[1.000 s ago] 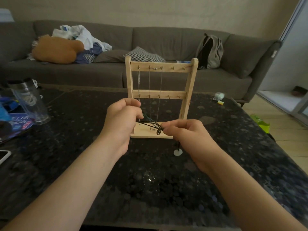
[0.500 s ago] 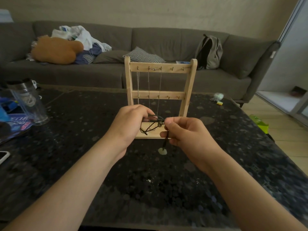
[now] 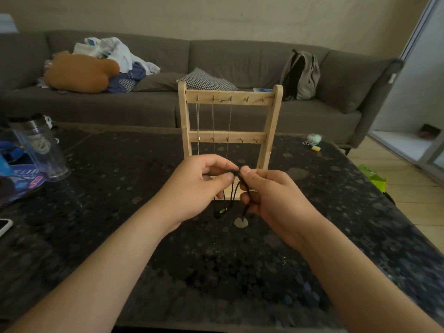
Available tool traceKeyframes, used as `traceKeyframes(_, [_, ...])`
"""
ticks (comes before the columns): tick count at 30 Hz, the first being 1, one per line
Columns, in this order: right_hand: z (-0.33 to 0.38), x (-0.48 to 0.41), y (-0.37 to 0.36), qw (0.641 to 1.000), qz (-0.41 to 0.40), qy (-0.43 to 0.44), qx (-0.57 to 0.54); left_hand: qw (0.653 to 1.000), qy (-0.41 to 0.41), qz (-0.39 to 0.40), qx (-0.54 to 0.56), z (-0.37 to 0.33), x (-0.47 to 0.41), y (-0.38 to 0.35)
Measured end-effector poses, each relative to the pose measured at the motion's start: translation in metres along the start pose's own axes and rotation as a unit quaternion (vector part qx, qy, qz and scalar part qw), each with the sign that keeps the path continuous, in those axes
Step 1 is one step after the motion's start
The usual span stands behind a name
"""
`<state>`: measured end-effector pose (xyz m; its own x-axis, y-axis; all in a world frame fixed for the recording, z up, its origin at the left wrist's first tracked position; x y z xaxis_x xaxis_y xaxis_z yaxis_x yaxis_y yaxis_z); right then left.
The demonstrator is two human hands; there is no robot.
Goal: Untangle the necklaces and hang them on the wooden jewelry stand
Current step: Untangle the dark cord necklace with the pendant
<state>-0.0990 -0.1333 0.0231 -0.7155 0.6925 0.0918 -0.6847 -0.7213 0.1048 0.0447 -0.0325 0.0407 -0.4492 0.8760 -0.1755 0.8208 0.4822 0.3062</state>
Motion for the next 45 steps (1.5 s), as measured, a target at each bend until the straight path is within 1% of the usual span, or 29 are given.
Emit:
traceKeyframes(4, [-0.0001,0.0005,-0.0003,1.0,0.002,-0.024,0.007,0.999,-0.001,0.018,-0.031,0.0009,-0.0012,-0.0034])
traceKeyframes(6, [-0.0003,-0.0005,0.0005,0.999,0.0,-0.032,-0.004,0.999,-0.004,0.015,-0.043,0.0003,-0.0005,-0.0021])
traceKeyframes(8, [-0.001,-0.0018,0.0027,0.999,-0.004,-0.027,0.017,0.998,-0.019,0.002,-0.053,-0.0001,-0.0001,-0.0006])
traceKeyframes(11, [-0.0029,-0.0027,0.0054,0.998,-0.014,-0.016,0.054,0.998,-0.034,-0.002,-0.053,0.0016,-0.0017,0.0002])
traceKeyframes(16, [-0.004,-0.0016,0.007,0.998,-0.035,-0.01,0.052,0.999,-0.035,-0.011,-0.033,0.0055,-0.0036,0.0002])
traceKeyframes(23, [-0.0045,-0.004,0.0049,0.999,-0.03,-0.028,-0.035,0.999,-0.022,-0.034,-0.006,0.0023,-0.0026,0.0011])
traceKeyframes(25, [-0.0046,-0.0048,0.0044,0.998,-0.028,-0.029,-0.043,0.999,-0.015,-0.038,0.004,0.0012,-0.002,0.0023])
traceKeyframes(27, [-0.0053,-0.0041,0.0039,0.999,-0.029,-0.019,-0.023,0.999,-0.013,-0.04,0.004,-0.0002,-0.0014,0.0023])
traceKeyframes(31, [-0.0037,-0.0018,0.0058,0.998,-0.046,0.001,0.04,0.998,-0.031,-0.049,-0.022,-0.0005,-0.0006,0.0017])
traceKeyframes(35, [0.0005,0.0005,0.0061,0.995,-0.056,0.029,0.08,0.997,-0.047,-0.055,-0.03,-0.0018,-0.0002,0.0022])
traceKeyframes(40, [0.0011,0.0007,0.002,0.992,-0.041,0.054,0.102,0.991,-0.061,-0.079,-0.092,0.0017,-0.001,0.0017])
traceKeyframes(42, [0.0014,0.0018,0.0012,0.993,-0.031,0.059,0.098,0.991,-0.064,-0.086,-0.085,0.002,-0.0013,0.0018])
traceKeyframes(45, [0.0009,0.0019,0.001,0.993,-0.014,0.056,0.099,0.995,-0.035,-0.084,-0.041,0.0018,-0.0015,0.0004])
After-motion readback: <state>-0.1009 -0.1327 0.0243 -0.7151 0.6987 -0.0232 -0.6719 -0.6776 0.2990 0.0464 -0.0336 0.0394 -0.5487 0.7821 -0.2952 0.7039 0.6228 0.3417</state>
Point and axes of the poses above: each hand's wrist, its own x-axis away from the middle knuckle, its own y-axis out of the back of the hand, z = x × y, the point moved 3 cm from there along -x, towards the middle knuckle, and after that the axes turned 7 degrees about x, right-handed, at the moved point
